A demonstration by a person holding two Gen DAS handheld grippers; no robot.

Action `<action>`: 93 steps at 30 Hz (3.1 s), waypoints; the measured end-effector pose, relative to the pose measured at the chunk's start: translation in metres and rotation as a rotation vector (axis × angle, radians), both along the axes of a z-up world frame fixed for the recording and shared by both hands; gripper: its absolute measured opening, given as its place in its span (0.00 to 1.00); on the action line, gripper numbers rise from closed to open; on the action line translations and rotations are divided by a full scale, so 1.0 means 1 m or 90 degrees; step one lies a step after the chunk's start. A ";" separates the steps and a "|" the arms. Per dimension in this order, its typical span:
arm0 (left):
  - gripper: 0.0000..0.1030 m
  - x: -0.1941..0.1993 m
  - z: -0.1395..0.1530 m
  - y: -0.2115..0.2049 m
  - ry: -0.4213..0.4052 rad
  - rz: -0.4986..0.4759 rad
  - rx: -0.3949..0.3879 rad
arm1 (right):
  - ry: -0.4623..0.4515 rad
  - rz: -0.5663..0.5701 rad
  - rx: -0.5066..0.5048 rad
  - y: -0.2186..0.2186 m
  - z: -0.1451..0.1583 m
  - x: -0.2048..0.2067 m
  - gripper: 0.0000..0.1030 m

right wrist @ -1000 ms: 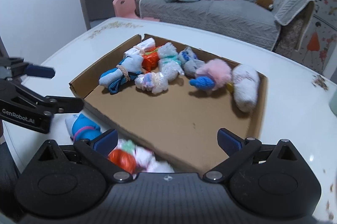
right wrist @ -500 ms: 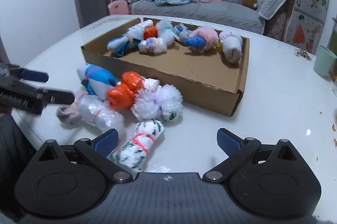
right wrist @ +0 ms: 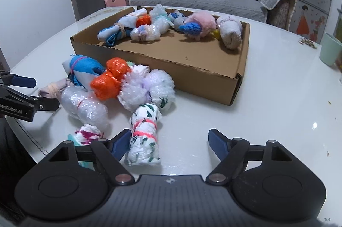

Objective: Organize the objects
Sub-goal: 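Grasp the lilac sock bundle with the left tool while the right tool grasps the floral bundle, then carry both bundles into the box beside the pink fluffy toy and release them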

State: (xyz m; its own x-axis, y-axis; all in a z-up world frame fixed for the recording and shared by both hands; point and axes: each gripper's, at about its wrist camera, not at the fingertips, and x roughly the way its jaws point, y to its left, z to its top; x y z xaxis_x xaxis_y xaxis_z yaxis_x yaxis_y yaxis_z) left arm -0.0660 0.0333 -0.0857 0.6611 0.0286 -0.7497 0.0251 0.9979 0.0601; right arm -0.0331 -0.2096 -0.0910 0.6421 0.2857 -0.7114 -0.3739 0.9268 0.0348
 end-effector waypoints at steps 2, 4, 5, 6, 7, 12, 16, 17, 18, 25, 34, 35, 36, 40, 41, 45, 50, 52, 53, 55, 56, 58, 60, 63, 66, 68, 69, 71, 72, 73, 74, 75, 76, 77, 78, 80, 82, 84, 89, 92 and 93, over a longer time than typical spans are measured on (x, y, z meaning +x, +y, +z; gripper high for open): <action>0.99 0.001 0.000 -0.003 -0.009 -0.006 0.006 | -0.002 0.003 0.000 0.001 -0.001 0.000 0.65; 0.99 0.003 -0.001 -0.005 -0.016 -0.019 0.005 | -0.007 0.014 -0.009 0.005 -0.001 -0.002 0.55; 0.98 0.004 -0.001 -0.006 -0.017 -0.024 0.007 | -0.009 0.021 -0.015 0.007 -0.001 -0.002 0.55; 0.97 0.006 -0.002 -0.006 -0.017 -0.028 0.009 | -0.012 0.026 -0.019 0.008 -0.001 -0.002 0.54; 0.96 0.006 -0.002 -0.006 -0.020 -0.030 0.006 | -0.013 0.030 -0.019 0.008 -0.001 -0.003 0.50; 0.66 0.005 0.000 -0.006 -0.036 -0.057 -0.023 | -0.020 0.042 -0.013 0.007 0.000 -0.005 0.34; 0.34 0.001 0.003 -0.010 -0.039 -0.080 -0.040 | -0.026 0.051 -0.023 0.011 0.002 -0.008 0.23; 0.34 0.000 0.003 -0.010 -0.038 -0.082 -0.043 | -0.026 0.055 -0.022 0.011 0.002 -0.008 0.22; 0.34 -0.001 0.003 -0.010 -0.038 -0.083 -0.043 | -0.024 0.056 -0.020 0.010 0.003 -0.009 0.22; 0.33 -0.005 0.007 0.001 -0.025 -0.066 -0.057 | -0.023 0.057 -0.005 -0.001 0.015 -0.010 0.22; 0.33 -0.013 0.035 0.017 -0.052 -0.049 -0.059 | -0.046 0.041 0.026 -0.023 0.043 0.002 0.22; 0.33 -0.011 0.041 0.019 -0.059 -0.048 -0.061 | -0.051 0.037 0.030 -0.025 0.047 0.005 0.22; 0.33 -0.010 0.047 0.021 -0.067 -0.045 -0.064 | -0.053 0.034 0.036 -0.028 0.052 0.008 0.22; 0.34 0.005 0.075 0.024 -0.100 -0.044 -0.068 | -0.068 0.023 0.049 -0.033 0.068 0.024 0.22; 0.34 0.011 0.081 0.024 -0.106 -0.046 -0.069 | -0.072 0.022 0.052 -0.034 0.071 0.028 0.22; 0.34 0.037 0.102 0.016 -0.125 -0.055 -0.067 | -0.083 0.018 0.056 -0.032 0.084 0.048 0.22; 0.34 0.076 0.117 -0.003 -0.125 -0.081 -0.073 | -0.082 0.025 0.063 -0.020 0.091 0.078 0.22; 0.34 0.092 0.119 -0.015 -0.121 -0.100 -0.072 | -0.080 0.032 0.063 -0.013 0.091 0.091 0.22; 0.34 0.101 0.118 -0.022 -0.117 -0.107 -0.072 | -0.078 0.035 0.063 -0.010 0.091 0.096 0.22; 0.34 0.119 0.111 -0.035 -0.101 -0.126 -0.085 | -0.068 0.039 0.065 -0.002 0.087 0.110 0.22; 0.34 0.128 0.107 -0.042 -0.090 -0.132 -0.092 | -0.057 0.040 0.068 0.002 0.084 0.118 0.22; 0.34 0.145 0.096 -0.054 -0.068 -0.149 -0.107 | -0.040 0.044 0.067 0.008 0.076 0.127 0.22; 0.34 0.161 0.084 -0.066 -0.046 -0.158 -0.111 | -0.025 0.044 0.058 0.014 0.068 0.135 0.22; 0.34 0.181 0.066 -0.078 -0.016 -0.166 -0.112 | -0.003 0.040 0.054 0.018 0.058 0.146 0.22; 0.34 0.194 0.049 -0.085 0.003 -0.166 -0.105 | 0.014 0.040 0.046 0.021 0.048 0.150 0.22; 0.34 0.199 0.041 -0.087 0.010 -0.164 -0.093 | 0.024 0.041 0.041 0.022 0.044 0.153 0.22; 0.34 0.200 0.038 -0.087 0.011 -0.164 -0.082 | 0.029 0.042 0.040 0.023 0.042 0.154 0.22; 0.34 0.203 0.032 -0.086 0.014 -0.159 -0.066 | 0.035 0.047 0.036 0.026 0.039 0.157 0.22; 0.34 0.204 0.030 -0.085 0.015 -0.159 -0.060 | 0.037 0.050 0.034 0.028 0.038 0.159 0.22; 0.34 0.205 0.029 -0.084 0.013 -0.159 -0.055 | 0.040 0.053 0.033 0.030 0.036 0.161 0.22; 0.34 0.206 0.028 -0.084 0.011 -0.160 -0.052 | 0.042 0.056 0.032 0.032 0.036 0.162 0.22; 0.34 0.206 0.028 -0.082 0.009 -0.158 -0.052 | 0.044 0.059 0.031 0.034 0.035 0.164 0.22; 0.34 0.207 0.028 -0.081 0.008 -0.152 -0.050 | 0.047 0.060 0.025 0.037 0.034 0.166 0.22; 0.34 0.208 0.028 -0.079 0.007 -0.150 -0.050 | 0.047 0.061 0.022 0.038 0.034 0.168 0.22; 0.34 0.208 0.028 -0.077 0.007 -0.150 -0.055 | 0.050 0.062 0.021 0.039 0.033 0.170 0.22; 0.34 0.207 0.027 -0.075 0.006 -0.153 -0.048 | 0.054 0.068 0.016 0.040 0.031 0.171 0.22; 0.34 0.207 0.026 -0.076 0.002 -0.154 -0.034 | 0.054 0.073 0.004 0.042 0.028 0.172 0.22; 0.35 0.208 0.025 -0.078 -0.001 -0.153 -0.027 | 0.057 0.083 -0.004 0.045 0.025 0.172 0.22; 0.35 0.211 0.024 -0.081 -0.004 -0.155 -0.016 | 0.055 0.106 -0.037 0.050 0.021 0.169 0.23; 0.39 0.211 0.024 -0.079 -0.003 -0.154 -0.019 | 0.052 0.118 -0.049 0.052 0.022 0.165 0.24; 0.39 0.211 0.025 -0.080 -0.001 -0.156 -0.016 | 0.051 0.121 -0.052 0.053 0.022 0.165 0.24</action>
State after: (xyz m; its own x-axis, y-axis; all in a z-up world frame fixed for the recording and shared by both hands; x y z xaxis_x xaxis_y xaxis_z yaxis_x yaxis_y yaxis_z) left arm 0.1452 -0.0466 -0.0608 0.6474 -0.1513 -0.7469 0.2666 0.9632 0.0359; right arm 0.1320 -0.1562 -0.0691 0.5224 0.3352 -0.7841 -0.5410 0.8411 -0.0008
